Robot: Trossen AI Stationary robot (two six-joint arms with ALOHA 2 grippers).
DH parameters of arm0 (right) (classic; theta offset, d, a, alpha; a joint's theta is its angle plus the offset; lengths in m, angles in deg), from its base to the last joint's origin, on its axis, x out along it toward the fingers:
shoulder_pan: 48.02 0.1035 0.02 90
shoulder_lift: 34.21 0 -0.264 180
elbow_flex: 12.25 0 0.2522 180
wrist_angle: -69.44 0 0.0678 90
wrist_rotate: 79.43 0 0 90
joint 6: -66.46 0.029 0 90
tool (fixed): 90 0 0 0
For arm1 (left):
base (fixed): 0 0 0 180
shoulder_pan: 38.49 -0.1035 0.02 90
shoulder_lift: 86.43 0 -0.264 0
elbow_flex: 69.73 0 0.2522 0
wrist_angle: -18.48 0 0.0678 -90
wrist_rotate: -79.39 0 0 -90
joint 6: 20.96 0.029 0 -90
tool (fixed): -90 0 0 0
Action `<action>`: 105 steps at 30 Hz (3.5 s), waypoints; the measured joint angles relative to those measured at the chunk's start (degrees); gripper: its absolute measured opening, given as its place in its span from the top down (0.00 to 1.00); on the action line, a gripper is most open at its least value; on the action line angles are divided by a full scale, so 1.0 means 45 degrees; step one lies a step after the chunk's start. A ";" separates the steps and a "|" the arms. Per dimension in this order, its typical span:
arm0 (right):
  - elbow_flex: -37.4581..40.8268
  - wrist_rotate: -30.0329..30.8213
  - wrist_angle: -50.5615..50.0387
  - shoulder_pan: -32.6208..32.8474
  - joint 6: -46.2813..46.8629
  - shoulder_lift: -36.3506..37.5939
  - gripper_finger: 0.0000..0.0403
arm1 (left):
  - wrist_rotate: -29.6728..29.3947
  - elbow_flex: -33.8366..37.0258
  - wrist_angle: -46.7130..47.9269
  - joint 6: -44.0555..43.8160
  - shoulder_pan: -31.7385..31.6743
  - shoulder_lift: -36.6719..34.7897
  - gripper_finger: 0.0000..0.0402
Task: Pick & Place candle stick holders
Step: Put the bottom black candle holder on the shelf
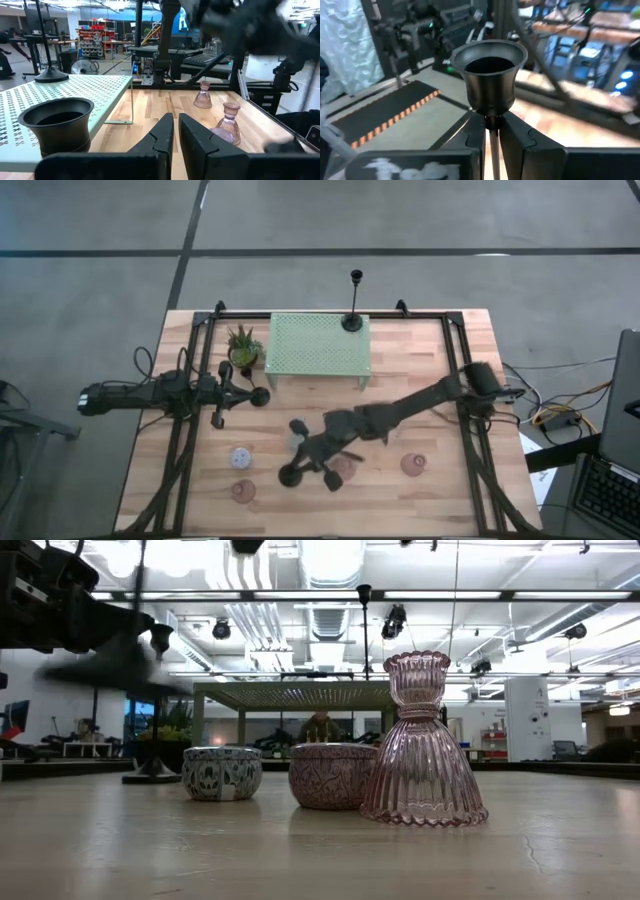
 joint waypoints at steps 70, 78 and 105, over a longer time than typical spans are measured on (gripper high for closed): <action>0.0908 1.1269 0.0058 -0.6322 0.2078 0.2070 0.93 | 0.0000 0.0000 0.0000 0.0002 0.0004 0.0005 0.91; 0.0903 1.1323 0.0188 -0.6531 0.2695 0.2024 0.93 | 0.0004 0.0000 0.0003 0.0000 0.0002 0.0005 0.91; 0.0884 1.1289 0.0145 -0.6730 0.2413 0.1999 0.77 | 0.0000 0.0000 0.0000 -0.0002 0.0000 0.0005 0.91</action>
